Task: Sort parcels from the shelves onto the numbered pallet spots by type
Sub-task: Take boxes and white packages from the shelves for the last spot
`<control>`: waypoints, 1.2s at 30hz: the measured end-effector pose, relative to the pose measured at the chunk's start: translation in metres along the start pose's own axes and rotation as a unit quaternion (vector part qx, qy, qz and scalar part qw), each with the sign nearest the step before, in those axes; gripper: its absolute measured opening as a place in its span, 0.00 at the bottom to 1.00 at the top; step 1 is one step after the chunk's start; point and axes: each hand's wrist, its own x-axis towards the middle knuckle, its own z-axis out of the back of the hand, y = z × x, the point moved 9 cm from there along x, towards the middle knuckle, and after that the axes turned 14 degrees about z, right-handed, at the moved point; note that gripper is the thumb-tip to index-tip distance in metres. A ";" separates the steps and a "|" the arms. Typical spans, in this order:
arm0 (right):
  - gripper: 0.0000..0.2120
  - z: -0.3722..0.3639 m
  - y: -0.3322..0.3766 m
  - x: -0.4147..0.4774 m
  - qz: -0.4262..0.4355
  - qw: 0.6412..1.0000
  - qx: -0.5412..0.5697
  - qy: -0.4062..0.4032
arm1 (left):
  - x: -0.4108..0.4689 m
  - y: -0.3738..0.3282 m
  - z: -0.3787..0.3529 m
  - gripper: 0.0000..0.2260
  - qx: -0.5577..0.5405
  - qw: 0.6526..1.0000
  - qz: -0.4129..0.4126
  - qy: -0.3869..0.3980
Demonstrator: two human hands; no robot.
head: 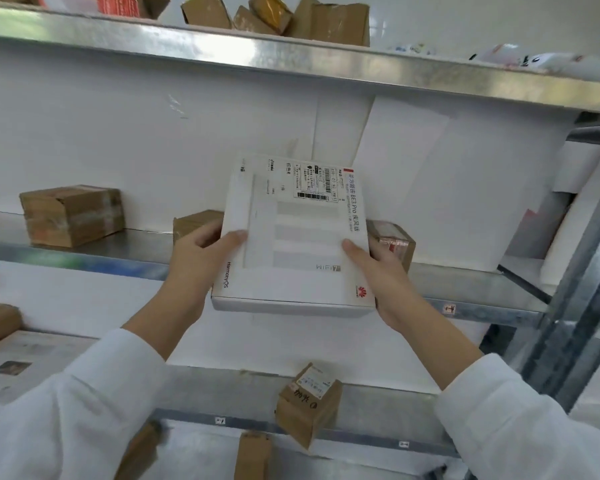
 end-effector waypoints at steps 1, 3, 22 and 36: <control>0.13 -0.006 0.000 -0.005 0.004 1.000 0.016 0.007 | -0.009 -0.001 0.007 0.08 -0.010 1.000 -0.008 -0.011; 0.12 -0.021 0.000 -0.015 0.015 0.999 0.034 0.027 | -0.024 -0.002 0.023 0.11 -0.022 0.999 -0.030 -0.037; 0.19 -0.388 -0.004 -0.126 0.076 0.937 0.098 0.326 | -0.188 0.046 0.363 0.17 -0.082 0.924 -0.014 -0.373; 0.21 -0.645 -0.014 -0.291 0.000 0.878 0.164 0.450 | -0.342 0.067 0.589 0.16 -0.108 0.847 0.001 -0.521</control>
